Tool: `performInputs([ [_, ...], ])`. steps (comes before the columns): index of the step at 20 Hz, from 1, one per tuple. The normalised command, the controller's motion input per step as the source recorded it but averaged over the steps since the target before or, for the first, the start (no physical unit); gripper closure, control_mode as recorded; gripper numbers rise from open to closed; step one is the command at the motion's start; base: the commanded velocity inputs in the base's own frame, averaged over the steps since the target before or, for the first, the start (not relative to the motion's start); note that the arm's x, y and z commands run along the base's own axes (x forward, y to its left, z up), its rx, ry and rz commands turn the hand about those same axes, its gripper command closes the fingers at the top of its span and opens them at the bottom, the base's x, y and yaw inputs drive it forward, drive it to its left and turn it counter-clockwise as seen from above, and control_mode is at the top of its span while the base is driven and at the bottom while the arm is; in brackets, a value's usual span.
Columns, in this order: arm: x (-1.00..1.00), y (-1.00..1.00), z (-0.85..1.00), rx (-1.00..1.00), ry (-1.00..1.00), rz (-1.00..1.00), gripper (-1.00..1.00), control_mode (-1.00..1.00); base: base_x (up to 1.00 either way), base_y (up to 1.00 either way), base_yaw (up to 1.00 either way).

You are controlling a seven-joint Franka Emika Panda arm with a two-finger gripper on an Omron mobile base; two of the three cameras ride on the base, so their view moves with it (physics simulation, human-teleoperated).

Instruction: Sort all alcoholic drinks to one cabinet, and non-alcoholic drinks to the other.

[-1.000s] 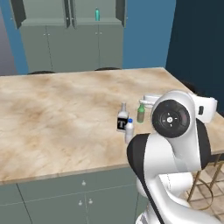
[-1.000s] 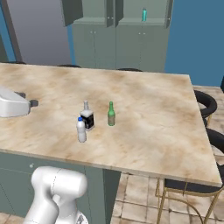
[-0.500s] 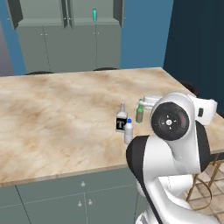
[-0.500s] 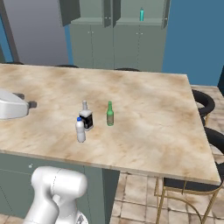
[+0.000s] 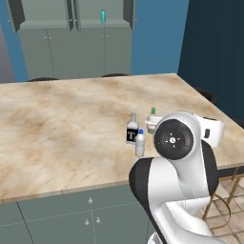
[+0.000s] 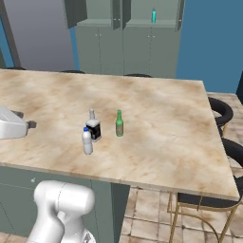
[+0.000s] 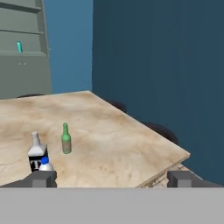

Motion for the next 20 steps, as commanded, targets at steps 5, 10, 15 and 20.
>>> performInputs([
  [5, 0.0, 0.23, -0.32, 0.07, 0.04, 0.0, -1.0, -1.0, 0.0, 0.0, 0.0],
  [10, 0.05, 0.11, -0.31, 0.02, 0.0, 0.0, -1.0, -1.0, 0.0, 0.0, 0.0],
  [15, 0.14, 0.05, -0.28, 0.0, -0.07, 0.0, -1.0, -1.0, 0.0, 0.0, 0.0],
  [20, 0.16, 0.03, -0.25, 0.0, -0.06, -0.02, -1.0, -1.0, 0.0, 0.0, 0.0],
])
